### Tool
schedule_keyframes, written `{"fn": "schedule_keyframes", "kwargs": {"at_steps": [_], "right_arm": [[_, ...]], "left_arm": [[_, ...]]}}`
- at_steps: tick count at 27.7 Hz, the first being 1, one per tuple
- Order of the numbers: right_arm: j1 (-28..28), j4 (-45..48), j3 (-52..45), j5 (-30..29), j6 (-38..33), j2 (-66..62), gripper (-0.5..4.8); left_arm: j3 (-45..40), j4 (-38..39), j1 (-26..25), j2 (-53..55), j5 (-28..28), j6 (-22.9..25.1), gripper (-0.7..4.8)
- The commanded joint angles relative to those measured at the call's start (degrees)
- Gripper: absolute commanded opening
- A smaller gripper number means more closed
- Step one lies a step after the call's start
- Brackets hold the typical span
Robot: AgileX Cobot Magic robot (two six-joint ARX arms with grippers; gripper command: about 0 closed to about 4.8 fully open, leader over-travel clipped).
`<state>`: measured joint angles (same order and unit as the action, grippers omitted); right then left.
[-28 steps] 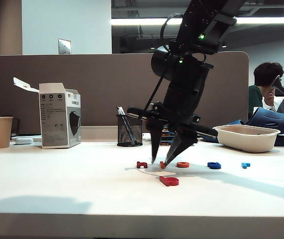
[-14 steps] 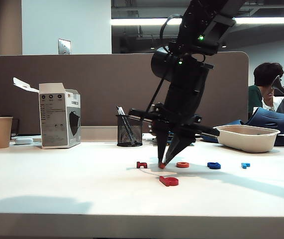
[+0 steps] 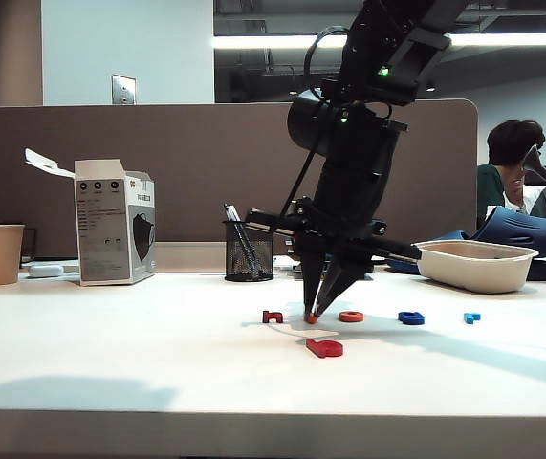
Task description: Select the appropriate letters from the row of letter magnets placed on the table to arrange into the word "big".
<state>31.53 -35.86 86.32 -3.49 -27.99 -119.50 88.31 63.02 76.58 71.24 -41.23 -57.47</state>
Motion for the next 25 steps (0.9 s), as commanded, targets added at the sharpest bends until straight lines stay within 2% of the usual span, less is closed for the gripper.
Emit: {"fn": "schedule_keyframes", "kwargs": {"at_steps": [1,15,25], "right_arm": [[-0.02,-4.35,-1.49,1.22,-0.04,-1.70,-0.07],[0.00,-6.49,-1.51,2.08,1.36,5.22,-0.07],[0.31,-14.05,-1.57,1.88,4.13,8.94,-0.07]], "left_arm": [[0.13,-0.07,0.07,-0.11,-0.55,0.04,-0.05],[0.11,-0.09,0.07,-0.11,-0.55,0.04,-0.05],[0.11,-0.09,0.07,-0.11,-0.55,0.04,-0.05]]}}
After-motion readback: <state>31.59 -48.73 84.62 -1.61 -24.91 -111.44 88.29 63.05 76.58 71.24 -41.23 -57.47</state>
